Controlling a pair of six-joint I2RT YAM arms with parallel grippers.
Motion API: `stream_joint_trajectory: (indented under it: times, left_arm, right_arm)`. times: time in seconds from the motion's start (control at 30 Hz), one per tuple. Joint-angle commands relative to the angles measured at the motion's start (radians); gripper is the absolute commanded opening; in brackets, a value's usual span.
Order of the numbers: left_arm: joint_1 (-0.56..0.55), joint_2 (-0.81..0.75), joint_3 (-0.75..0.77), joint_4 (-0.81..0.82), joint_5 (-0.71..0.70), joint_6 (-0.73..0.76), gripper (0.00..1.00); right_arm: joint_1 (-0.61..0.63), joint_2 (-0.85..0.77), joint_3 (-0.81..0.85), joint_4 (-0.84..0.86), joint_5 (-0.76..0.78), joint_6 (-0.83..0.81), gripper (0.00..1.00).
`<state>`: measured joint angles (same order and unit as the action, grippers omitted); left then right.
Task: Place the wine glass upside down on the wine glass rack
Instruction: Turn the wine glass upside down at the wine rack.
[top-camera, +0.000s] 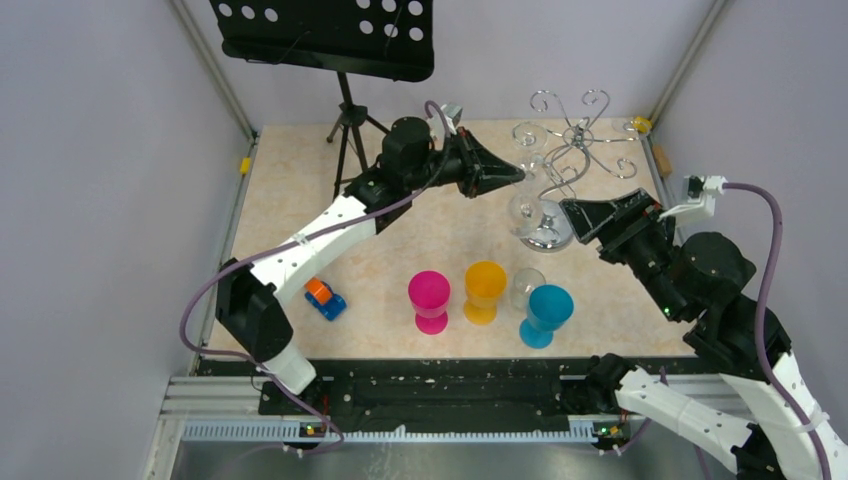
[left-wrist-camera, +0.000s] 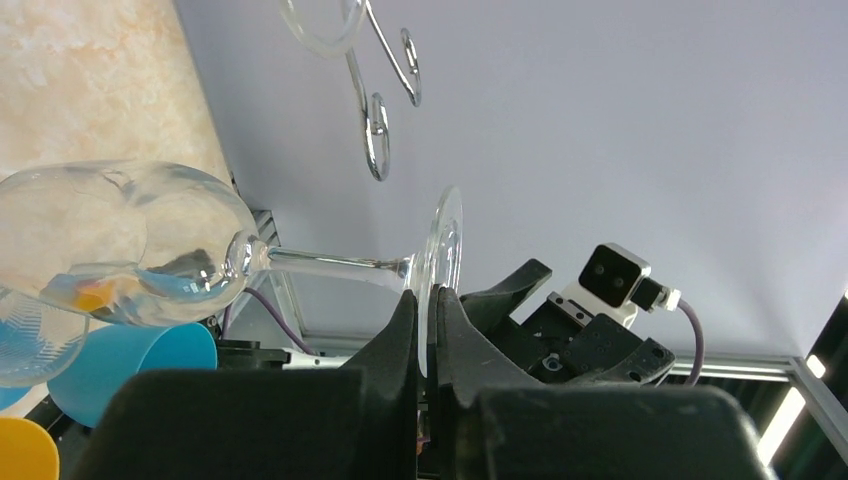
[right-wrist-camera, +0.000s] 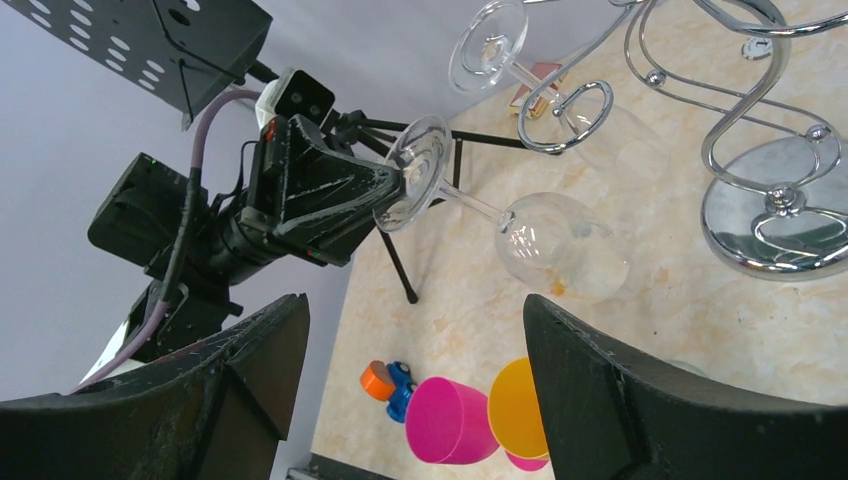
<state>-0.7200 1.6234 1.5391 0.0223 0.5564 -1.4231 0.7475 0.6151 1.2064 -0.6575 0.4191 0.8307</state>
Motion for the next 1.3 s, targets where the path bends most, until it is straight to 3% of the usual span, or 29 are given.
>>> stream_joint_trajectory:
  times: [0.0,1.27]
  left_arm:
    - [-0.003,0.012,0.059,0.124,-0.016,-0.039,0.00]
    - [0.010,0.247,0.313,0.086,-0.043,-0.072,0.00]
  right_arm:
    - [-0.010,-0.011,0.050,-0.009,0.021,-0.017,0.80]
    - [-0.010,0.016,0.036,0.006,0.003,-0.031,0.80]
